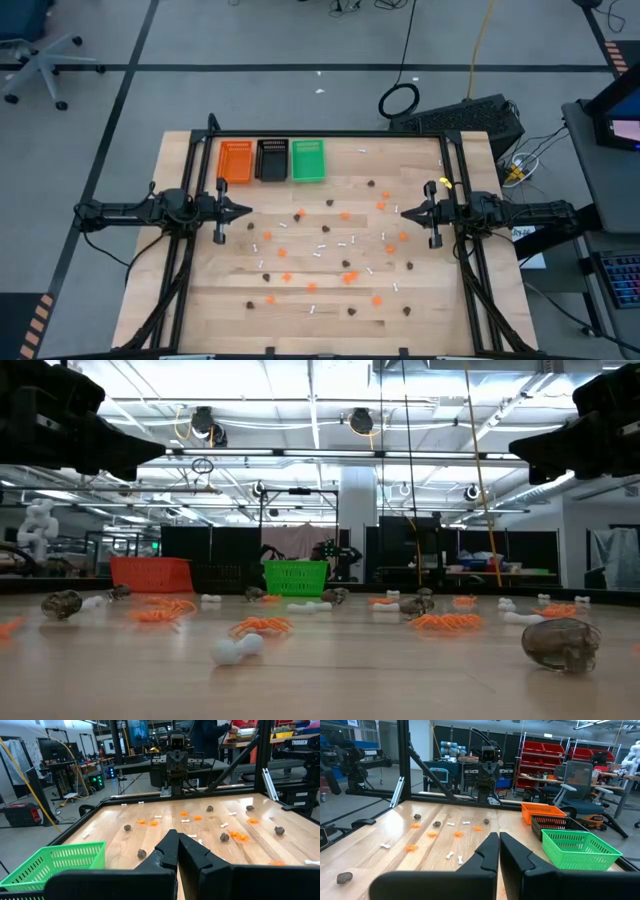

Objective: Sort Halloween decoration

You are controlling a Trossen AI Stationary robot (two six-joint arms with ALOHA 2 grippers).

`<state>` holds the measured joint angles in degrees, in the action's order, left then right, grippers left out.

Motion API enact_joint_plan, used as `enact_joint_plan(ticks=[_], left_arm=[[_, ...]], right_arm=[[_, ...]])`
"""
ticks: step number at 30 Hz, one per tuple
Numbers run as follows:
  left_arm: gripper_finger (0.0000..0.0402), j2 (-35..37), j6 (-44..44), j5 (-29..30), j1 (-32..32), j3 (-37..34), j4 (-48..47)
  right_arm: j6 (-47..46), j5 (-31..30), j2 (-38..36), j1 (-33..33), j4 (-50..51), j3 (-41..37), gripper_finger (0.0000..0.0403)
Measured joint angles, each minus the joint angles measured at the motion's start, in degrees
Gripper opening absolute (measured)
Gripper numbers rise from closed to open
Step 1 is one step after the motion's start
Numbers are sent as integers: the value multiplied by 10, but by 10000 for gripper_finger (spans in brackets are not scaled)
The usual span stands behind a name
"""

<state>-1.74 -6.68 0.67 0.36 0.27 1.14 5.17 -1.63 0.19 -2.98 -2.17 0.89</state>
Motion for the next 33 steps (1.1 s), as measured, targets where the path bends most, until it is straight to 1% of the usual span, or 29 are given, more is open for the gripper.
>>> enact_joint_plan(ticks=[10,14,17,22,24,27,29,33], left_arm=[[11,0,0,0,0,0,0],[11,0,0,0,0,0,0],[11,0,0,0,0,0,0],[11,0,0,0,0,0,0],[11,0,0,0,0,0,0],[11,0,0,0,0,0,0],[11,0,0,0,0,0,2],[11,0,0,3,0,0,3]], right_arm=[[-3,2,0,0,3,0,0],[-51,1,0,0,3,0,0],[-27,-7,0,0,1,10,0],[-25,-18,11,0,12,31,0],[-22,-21,21,0,12,50,0],[-27,-42,43,0,36,90,0],[-30,-57,64,0,65,124,0],[-27,-62,117,0,109,206,0]])
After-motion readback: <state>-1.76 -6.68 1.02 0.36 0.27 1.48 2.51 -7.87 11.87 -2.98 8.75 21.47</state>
